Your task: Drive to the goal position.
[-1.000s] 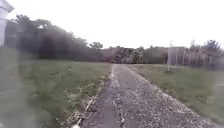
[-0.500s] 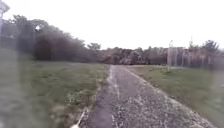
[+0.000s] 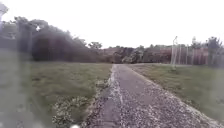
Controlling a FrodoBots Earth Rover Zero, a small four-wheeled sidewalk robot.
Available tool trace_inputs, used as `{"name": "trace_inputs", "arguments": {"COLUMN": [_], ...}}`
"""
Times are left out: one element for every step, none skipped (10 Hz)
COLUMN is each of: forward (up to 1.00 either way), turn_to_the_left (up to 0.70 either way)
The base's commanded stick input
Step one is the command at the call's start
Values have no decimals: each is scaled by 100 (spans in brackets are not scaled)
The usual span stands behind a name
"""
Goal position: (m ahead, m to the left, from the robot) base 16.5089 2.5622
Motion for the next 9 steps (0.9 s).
{"name": "trace_inputs", "arguments": {"forward": [85,85,85,85,85,85,85,85,85], "turn_to_the_left": [0,0,0,0,0,0,-9,-19,-34]}}
